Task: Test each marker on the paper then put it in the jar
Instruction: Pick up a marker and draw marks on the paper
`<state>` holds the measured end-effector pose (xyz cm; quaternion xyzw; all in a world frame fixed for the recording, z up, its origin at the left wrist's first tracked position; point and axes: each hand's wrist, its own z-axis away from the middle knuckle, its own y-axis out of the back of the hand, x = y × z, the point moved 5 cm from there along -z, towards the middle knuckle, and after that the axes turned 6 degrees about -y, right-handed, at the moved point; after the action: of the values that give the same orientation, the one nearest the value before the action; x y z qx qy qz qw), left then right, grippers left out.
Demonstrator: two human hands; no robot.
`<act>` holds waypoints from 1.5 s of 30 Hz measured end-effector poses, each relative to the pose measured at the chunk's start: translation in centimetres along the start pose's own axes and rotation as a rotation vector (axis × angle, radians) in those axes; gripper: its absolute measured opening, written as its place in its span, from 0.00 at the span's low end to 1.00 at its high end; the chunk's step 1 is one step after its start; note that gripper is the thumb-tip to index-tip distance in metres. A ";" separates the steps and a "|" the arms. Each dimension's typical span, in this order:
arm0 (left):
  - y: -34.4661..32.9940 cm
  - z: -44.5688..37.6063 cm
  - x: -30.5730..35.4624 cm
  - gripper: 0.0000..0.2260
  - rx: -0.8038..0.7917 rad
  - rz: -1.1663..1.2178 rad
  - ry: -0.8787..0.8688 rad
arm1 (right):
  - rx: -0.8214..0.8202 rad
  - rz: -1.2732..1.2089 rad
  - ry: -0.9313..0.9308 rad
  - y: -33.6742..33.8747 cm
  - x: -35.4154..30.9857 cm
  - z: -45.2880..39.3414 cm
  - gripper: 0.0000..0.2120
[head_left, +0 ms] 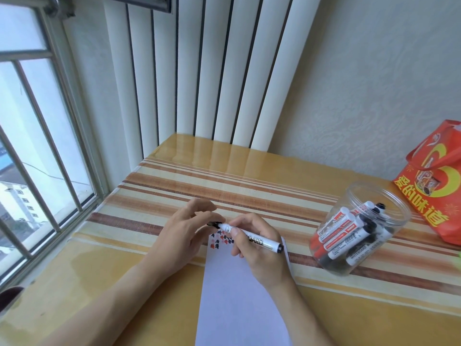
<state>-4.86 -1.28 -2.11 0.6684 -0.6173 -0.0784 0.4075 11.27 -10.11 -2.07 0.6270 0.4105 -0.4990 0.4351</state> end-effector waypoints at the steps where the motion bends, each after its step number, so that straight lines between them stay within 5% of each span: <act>1: -0.1 0.0 0.1 0.11 -0.020 0.013 -0.020 | -0.012 0.013 -0.007 -0.1 0.1 0.0 0.02; 5: -0.5 0.1 0.1 0.11 -0.074 0.073 -0.021 | -0.064 0.049 -0.043 -0.4 0.6 -0.1 0.04; 10: -0.2 0.0 0.0 0.07 -0.021 0.100 0.007 | -0.055 -0.202 -0.197 -0.1 0.6 -0.1 0.17; 16: -0.3 0.3 -0.8 0.09 -0.046 0.073 0.070 | 0.082 -0.180 -0.212 2.1 1.2 -0.6 0.09; 21: -1.7 0.5 -2.4 0.07 -0.093 0.026 0.141 | 0.066 0.158 -0.149 2.7 1.2 -0.7 0.02; 26: -2.1 0.4 -2.4 0.06 -0.118 -0.021 0.110 | 0.002 0.533 0.068 1.8 1.0 -0.3 0.10; 40: -2.1 0.5 -2.0 0.06 -0.144 0.033 0.036 | 0.030 0.615 0.150 2.0 1.5 -0.3 0.08; 45: -1.7 0.2 -1.5 0.15 -0.107 0.065 0.048 | 0.044 0.657 0.201 2.2 0.3 -0.7 0.06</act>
<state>-4.07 -0.25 -3.91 0.6271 -0.6236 -0.0822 0.4595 13.55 -10.05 -1.97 0.7812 0.2164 -0.2765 0.5162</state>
